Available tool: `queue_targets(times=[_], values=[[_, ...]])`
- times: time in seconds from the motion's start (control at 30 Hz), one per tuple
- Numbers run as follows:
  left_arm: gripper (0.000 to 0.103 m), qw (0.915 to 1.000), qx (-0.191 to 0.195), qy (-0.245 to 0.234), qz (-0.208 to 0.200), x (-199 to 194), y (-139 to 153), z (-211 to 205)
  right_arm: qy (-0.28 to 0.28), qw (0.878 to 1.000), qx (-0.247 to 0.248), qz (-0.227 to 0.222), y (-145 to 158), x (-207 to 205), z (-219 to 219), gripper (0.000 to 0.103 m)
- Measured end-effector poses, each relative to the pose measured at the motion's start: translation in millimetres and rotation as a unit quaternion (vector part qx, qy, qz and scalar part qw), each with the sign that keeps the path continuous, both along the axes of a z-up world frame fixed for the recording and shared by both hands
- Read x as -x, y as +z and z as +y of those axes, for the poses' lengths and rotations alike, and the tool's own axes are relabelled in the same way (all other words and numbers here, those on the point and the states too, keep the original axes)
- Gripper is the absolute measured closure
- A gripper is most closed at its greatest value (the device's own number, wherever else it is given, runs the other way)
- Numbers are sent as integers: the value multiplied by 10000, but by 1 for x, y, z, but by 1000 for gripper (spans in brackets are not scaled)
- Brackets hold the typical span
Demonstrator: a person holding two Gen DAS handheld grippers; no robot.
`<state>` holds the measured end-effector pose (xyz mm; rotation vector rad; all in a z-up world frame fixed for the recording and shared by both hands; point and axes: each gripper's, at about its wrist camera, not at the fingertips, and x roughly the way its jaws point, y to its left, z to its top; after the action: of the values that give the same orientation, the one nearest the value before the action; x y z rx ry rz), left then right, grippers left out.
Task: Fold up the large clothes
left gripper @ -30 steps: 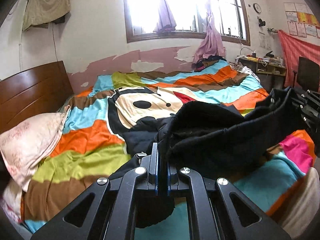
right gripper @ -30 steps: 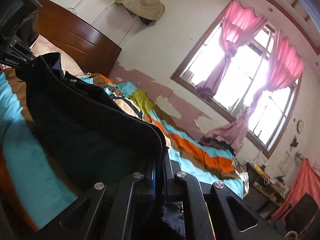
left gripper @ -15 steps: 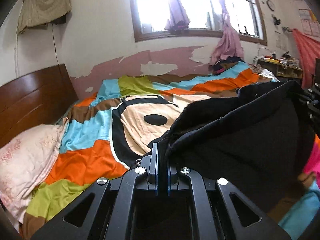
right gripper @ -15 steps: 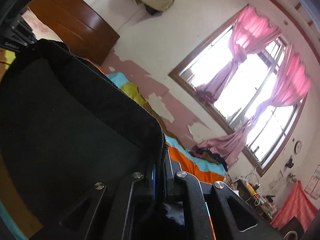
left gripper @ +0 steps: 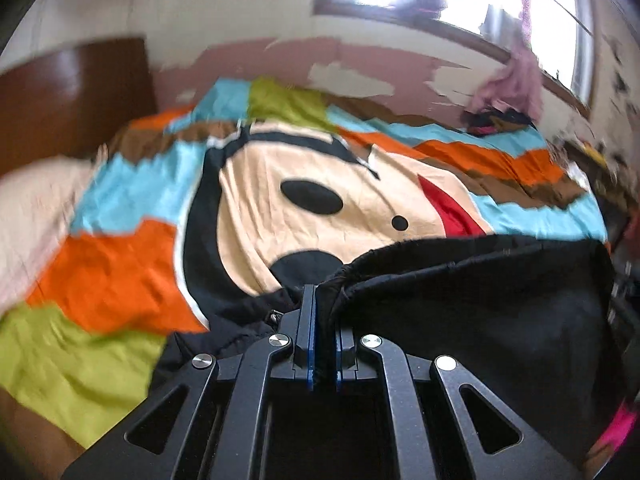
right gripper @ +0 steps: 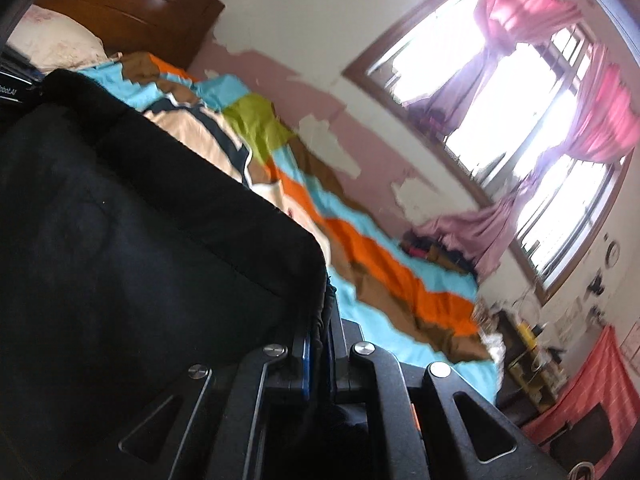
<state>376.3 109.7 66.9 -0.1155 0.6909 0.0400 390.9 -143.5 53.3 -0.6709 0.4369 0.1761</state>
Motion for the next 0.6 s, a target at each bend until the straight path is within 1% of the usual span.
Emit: queue_targets(times=[0.07, 0.1, 0.23, 0.33, 0.37, 0.43, 0.47, 0.5, 0.53, 0.57, 0.6], values=[[98, 9997, 206, 123, 94, -7, -6, 3, -62, 9999, -33, 72, -11, -5, -2, 96], [98, 9996, 230, 149, 122, -8, -5, 1, -77, 9999, -65, 84, -15, -6, -3, 96], [97, 9991, 279, 269, 168, -5, 2, -4, -17, 9999, -135, 77, -20, -7, -7, 96], [93, 9988, 204, 341, 272, -5, 3, -6, 15, 9999, -160, 3, -20, -4, -11, 93], [93, 9987, 176, 355, 318, -6, 3, -7, 9, 9999, -172, 10, -19, -4, -12, 90], [90, 9983, 160, 410, 386, -7, 3, -8, -37, 9997, -212, 75, -17, -3, -15, 78], [89, 9978, 202, 436, 451, -7, 5, -7, -35, 9995, -266, 141, -15, -2, -18, 59], [88, 9974, 272, 447, 486, -8, 4, -6, -30, 9994, -300, 181, -14, -1, -19, 34], [87, 9963, 480, 475, 528, -8, 5, -1, -32, 9993, -347, 165, -12, 1, -22, 24], [87, 9949, 683, 501, 556, -8, 6, 3, -37, 9993, -366, 111, -10, 4, -24, 17], [86, 9923, 946, 533, 599, -8, 8, 8, -41, 9992, -375, 101, -8, 6, -26, 17]])
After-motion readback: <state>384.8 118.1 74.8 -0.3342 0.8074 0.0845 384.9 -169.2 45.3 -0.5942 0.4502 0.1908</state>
